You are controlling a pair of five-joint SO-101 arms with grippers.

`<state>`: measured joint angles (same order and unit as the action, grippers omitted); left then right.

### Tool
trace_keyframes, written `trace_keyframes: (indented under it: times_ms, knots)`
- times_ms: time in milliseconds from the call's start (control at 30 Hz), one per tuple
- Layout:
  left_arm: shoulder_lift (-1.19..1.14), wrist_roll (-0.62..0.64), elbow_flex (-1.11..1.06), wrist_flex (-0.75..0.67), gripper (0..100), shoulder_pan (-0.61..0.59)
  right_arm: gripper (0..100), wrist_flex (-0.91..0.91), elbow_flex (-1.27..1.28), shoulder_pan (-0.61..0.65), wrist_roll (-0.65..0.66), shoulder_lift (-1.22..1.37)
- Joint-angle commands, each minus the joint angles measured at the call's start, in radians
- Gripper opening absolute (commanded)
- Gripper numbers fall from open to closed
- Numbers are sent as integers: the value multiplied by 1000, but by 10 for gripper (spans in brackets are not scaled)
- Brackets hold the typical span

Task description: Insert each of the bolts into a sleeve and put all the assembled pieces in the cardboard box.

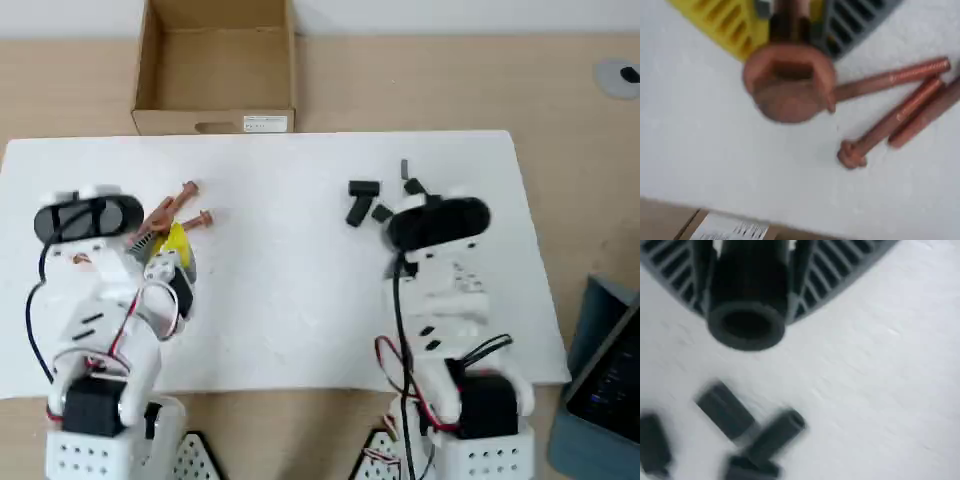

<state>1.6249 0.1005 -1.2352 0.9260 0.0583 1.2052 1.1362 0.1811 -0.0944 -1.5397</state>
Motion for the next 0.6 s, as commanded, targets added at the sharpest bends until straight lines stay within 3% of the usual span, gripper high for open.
trace_keyframes:
  times_ms: [0,133,333,567]
  knots:
    - [142,6,-52,-35,1,58,9,-84,38,97,-35,-54]
    - [206,37,-87,-43,1,150,9,-133,91,209,-51,-108]
    - [197,189,-44,-48,1,175,9,-199,183,366,-49,-182]
    - [197,196,6,-137,1,238,9,-239,252,515,-48,-289]
